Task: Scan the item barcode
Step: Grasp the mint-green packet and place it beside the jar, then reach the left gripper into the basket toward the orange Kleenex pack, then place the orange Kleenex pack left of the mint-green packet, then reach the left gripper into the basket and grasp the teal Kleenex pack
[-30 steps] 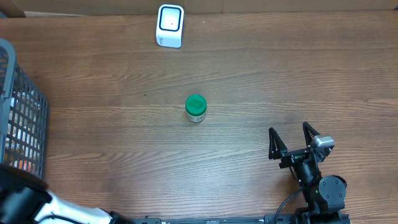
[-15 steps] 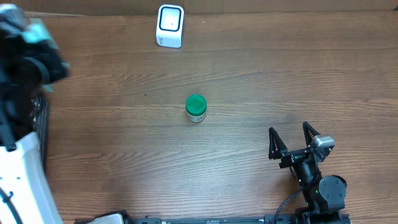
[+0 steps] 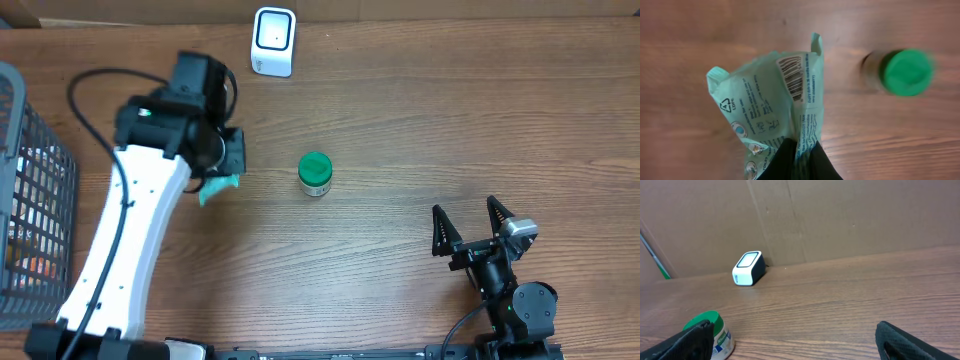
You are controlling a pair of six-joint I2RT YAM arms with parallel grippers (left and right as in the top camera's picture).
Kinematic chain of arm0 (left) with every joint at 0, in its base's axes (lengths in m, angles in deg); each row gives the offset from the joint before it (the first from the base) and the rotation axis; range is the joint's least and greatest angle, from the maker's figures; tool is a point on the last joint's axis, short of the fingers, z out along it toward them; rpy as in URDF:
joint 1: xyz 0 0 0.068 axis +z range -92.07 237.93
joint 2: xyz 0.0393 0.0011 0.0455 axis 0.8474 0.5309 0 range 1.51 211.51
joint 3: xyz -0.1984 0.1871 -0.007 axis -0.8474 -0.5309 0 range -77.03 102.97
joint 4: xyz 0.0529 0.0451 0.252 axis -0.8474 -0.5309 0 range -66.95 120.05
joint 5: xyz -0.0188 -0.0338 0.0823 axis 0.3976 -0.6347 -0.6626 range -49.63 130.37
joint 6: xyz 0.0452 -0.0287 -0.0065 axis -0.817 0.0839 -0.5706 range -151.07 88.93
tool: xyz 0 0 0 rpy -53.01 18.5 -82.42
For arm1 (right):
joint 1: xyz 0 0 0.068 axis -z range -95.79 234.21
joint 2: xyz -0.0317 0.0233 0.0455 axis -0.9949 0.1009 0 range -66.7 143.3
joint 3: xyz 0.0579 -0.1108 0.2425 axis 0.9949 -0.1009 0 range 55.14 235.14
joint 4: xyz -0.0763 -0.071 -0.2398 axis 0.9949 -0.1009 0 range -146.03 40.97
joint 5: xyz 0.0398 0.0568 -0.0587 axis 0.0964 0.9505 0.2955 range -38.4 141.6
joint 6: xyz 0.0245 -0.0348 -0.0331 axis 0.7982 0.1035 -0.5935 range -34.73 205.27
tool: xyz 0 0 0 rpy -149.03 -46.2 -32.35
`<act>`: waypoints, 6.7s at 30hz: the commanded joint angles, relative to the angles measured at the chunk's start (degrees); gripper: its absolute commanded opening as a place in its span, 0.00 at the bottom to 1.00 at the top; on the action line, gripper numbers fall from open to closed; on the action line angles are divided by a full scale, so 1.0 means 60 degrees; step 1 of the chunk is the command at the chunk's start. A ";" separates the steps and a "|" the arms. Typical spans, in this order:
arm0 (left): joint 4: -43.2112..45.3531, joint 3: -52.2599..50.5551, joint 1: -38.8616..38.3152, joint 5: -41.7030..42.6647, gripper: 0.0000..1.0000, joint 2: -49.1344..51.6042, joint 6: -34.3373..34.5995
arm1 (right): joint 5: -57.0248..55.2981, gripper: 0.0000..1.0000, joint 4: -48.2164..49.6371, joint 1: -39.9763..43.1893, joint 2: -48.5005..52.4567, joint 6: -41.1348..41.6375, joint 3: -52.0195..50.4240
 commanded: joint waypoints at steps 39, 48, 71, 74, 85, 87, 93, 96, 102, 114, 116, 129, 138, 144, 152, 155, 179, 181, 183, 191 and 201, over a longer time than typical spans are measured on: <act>-0.1537 0.7133 0.3147 0.0331 0.97 0.0189 -0.0423 | -0.0120 1.00 0.0036 -0.0044 -0.0076 -0.0036 -0.0098; -0.1832 0.7020 0.9530 0.0951 0.93 0.0790 0.0455 | -0.0120 1.00 0.0036 -0.0044 -0.0076 -0.0036 -0.0098; 0.1118 -0.0160 1.1701 0.0342 0.73 0.3213 -0.0805 | -0.0120 1.00 0.0036 -0.0044 -0.0055 -0.0036 -0.0098; 0.1763 -0.0634 1.1701 0.0226 0.72 0.3213 -0.0805 | -0.0120 1.00 0.0036 -0.0044 -0.0058 -0.0036 -0.0098; 0.3432 -0.2146 1.1701 0.0018 0.61 0.3213 -0.0729 | -0.0124 1.00 0.0036 -0.0044 -0.0058 -0.0036 -0.0098; 0.3643 -0.2353 1.1704 0.0011 0.56 0.3213 -0.0729 | -0.0120 1.00 0.0036 -0.0044 -0.0058 -0.0036 -0.0098; 0.3705 -0.2430 1.1693 0.0018 0.06 0.3213 -0.0725 | -0.0120 1.00 0.0036 -0.0044 -0.0058 -0.0036 -0.0098; 0.3515 -0.2346 1.1693 0.0018 0.04 0.3198 -0.0736 | -0.0120 1.00 0.0036 -0.0044 -0.0058 -0.0036 -0.0098; 0.1982 -0.0721 1.1635 0.0073 0.04 0.2656 -0.0736 | -0.0120 1.00 0.0036 -0.0044 -0.0058 -0.0036 -0.0098; 0.1854 0.2175 1.0561 0.3016 0.04 -0.1708 0.0393 | -0.0120 1.00 0.0036 -0.0044 -0.0058 -0.0036 -0.0098; 0.2018 0.2175 0.9821 0.3126 0.04 -0.2346 0.0444 | -0.0120 1.00 0.0036 -0.0044 -0.0058 -0.0036 -0.0098; 0.0521 -0.1177 0.2215 0.0175 0.04 -0.2310 0.0051 | -0.0120 1.00 0.0036 -0.0044 -0.0058 -0.0036 -0.0098; 0.2579 -0.3814 0.0277 -0.0889 0.04 -0.0572 0.0776 | -0.0120 1.00 0.0036 -0.0044 -0.0058 -0.0036 -0.0098; 0.3439 -0.3832 0.0208 -0.0918 0.04 0.0743 0.0772 | -0.0120 1.00 0.0036 -0.0044 -0.0058 -0.0036 -0.0098; 0.4386 -0.3829 -0.0240 -0.0780 0.42 0.1800 0.0783 | -0.0120 1.00 0.0036 -0.0044 -0.0058 -0.0036 -0.0098; 0.4269 -0.3512 -0.0335 -0.0838 0.71 0.1778 0.0776 | -0.0120 1.00 0.0036 -0.0044 -0.0058 -0.0036 -0.0098; -0.2630 0.7125 0.7552 -0.1555 0.91 0.1803 0.1636 | -0.0120 1.00 0.0036 -0.0044 -0.0058 -0.0036 -0.0098; -0.2484 0.6852 0.8502 -0.1694 0.91 0.1803 0.1639 | -0.0120 1.00 0.0036 -0.0044 -0.0058 -0.0036 -0.0098; -0.2415 0.6564 0.9100 -0.1694 0.92 0.1803 0.1705 | -0.0120 1.00 0.0036 -0.0044 -0.0058 -0.0036 -0.0098; -0.0732 0.4029 1.1052 -0.1672 0.95 0.1803 0.1053 | -0.0120 1.00 0.0036 -0.0044 -0.0055 -0.0036 -0.0098; 0.2047 0.0433 1.1264 -0.1905 0.94 0.1803 0.0678 | -0.0120 1.00 0.0036 -0.0044 -0.0058 -0.0036 -0.0098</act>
